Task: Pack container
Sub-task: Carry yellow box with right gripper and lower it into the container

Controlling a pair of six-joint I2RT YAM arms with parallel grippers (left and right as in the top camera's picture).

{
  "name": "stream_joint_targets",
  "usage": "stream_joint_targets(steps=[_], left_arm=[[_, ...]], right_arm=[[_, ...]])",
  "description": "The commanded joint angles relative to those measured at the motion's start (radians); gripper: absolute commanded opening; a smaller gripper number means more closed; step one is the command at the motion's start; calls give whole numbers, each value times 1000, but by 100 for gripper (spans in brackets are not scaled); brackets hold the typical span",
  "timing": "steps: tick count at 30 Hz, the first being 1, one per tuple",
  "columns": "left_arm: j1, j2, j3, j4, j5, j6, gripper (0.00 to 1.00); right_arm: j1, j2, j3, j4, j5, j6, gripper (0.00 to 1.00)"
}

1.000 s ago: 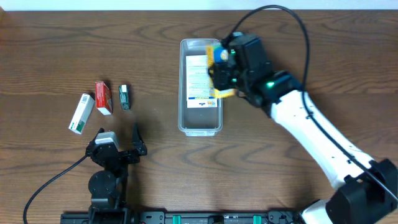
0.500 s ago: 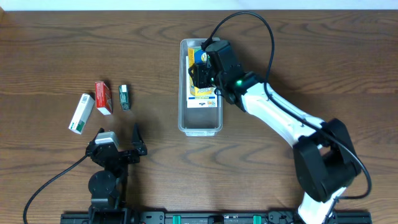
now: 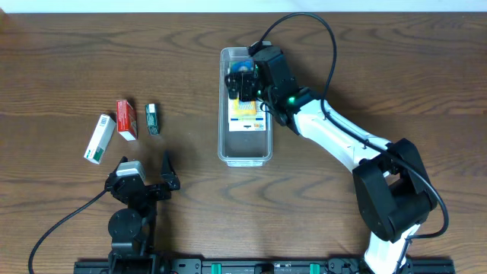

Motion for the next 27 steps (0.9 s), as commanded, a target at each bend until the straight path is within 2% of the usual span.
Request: stream_joint_targets(steps=[1, 8, 19, 22, 24, 27], left_arm=[[-3, 1, -23, -34, -8, 13, 98], [-3, 1, -23, -34, -8, 13, 98], [-3, 1, -23, -34, -8, 13, 98], [-3, 1, -23, -34, -8, 13, 98], [-3, 1, -23, -34, -8, 13, 98], [-3, 1, -23, -34, -8, 13, 98]], right_arm=[[-18, -3, 31, 1, 2, -3, 98], [-52, -72, 58, -90, -39, -3, 85], [-50, -180, 58, -283, -63, -26, 37], [-53, -221, 58, -316, -65, -44, 33], [-53, -251, 58, -363, -61, -82, 22], [-53, -277, 58, -436, -56, -90, 20]])
